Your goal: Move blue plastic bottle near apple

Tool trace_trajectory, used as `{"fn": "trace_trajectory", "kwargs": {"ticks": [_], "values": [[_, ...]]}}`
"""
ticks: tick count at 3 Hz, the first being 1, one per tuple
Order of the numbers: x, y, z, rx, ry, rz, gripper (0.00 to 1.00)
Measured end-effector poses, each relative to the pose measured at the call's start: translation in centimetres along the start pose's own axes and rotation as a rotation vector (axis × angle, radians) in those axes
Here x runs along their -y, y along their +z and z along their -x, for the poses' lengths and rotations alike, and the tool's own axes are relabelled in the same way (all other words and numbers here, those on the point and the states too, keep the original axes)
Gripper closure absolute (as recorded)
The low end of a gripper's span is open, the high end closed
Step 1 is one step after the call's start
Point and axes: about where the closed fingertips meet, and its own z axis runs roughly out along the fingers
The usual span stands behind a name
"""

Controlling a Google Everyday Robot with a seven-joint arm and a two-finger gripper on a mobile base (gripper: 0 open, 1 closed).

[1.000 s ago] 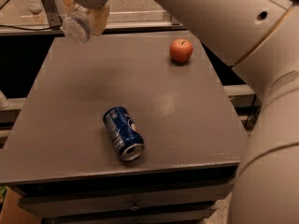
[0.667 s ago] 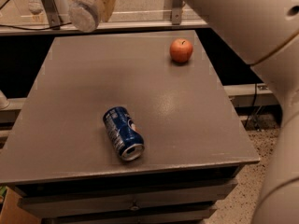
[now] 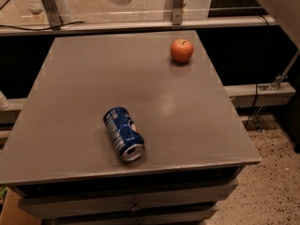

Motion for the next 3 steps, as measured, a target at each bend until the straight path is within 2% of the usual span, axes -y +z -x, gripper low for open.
{"fn": "trace_trajectory", "kwargs": {"ticks": [1, 2, 3], "values": [[-4.2, -2.5, -4.1, -0.125, 0.079, 0.033, 1.0], [-8.7, -4.0, -6.6, -0.212, 0.166, 0.077, 1.0], [-13.5, -3.8, -7.8, -0.251, 0.252, 0.139, 1.0]]}}
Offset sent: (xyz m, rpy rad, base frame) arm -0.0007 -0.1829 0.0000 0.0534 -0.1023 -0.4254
